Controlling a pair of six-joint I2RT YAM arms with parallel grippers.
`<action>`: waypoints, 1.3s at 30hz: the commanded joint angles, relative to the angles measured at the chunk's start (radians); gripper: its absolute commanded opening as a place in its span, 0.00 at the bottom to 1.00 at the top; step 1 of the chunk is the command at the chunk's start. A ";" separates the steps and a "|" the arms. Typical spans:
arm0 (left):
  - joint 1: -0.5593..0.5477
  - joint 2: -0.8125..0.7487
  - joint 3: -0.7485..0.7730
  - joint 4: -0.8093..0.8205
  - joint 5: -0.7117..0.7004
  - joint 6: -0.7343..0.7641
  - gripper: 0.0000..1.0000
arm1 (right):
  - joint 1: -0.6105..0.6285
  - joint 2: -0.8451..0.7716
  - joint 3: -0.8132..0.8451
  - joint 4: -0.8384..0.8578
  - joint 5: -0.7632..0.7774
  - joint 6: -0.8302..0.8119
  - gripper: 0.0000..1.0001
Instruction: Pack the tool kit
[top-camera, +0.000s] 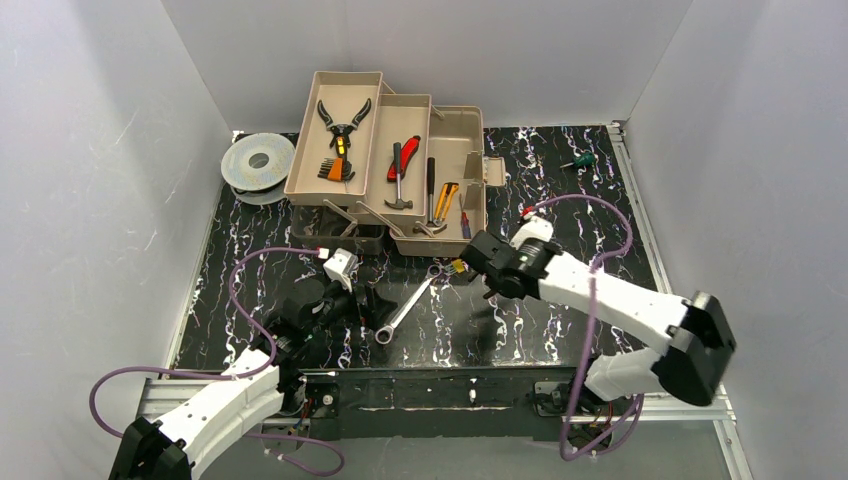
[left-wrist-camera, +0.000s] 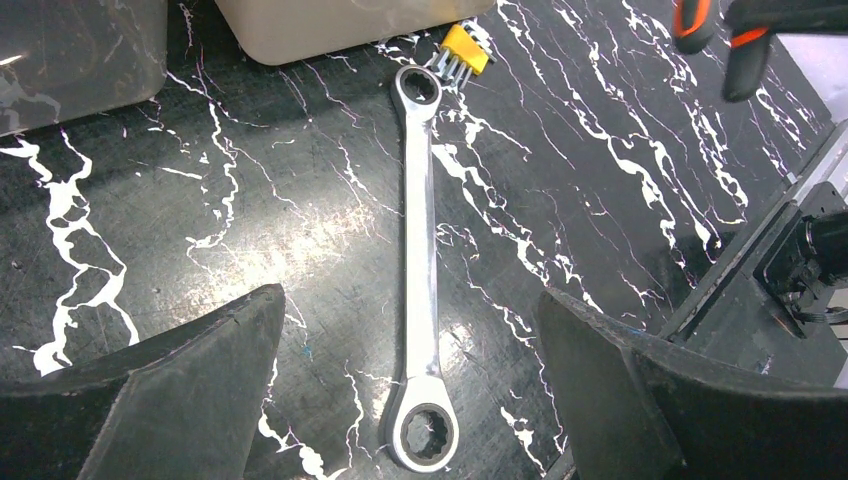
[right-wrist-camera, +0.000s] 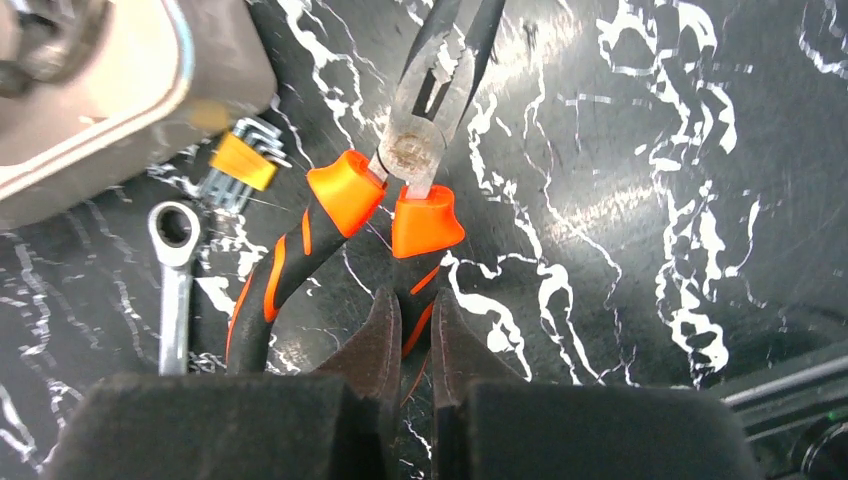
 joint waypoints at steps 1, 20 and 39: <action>-0.006 -0.012 0.015 -0.003 -0.012 0.004 0.98 | -0.001 -0.155 -0.039 0.190 0.118 -0.256 0.01; -0.006 -0.134 0.051 -0.250 -0.132 -0.023 0.98 | -0.262 -0.302 -0.046 0.606 -0.357 -0.813 0.01; -0.006 -0.188 0.004 -0.153 -0.071 0.002 0.98 | -0.326 0.040 0.342 0.614 -0.654 -0.884 0.01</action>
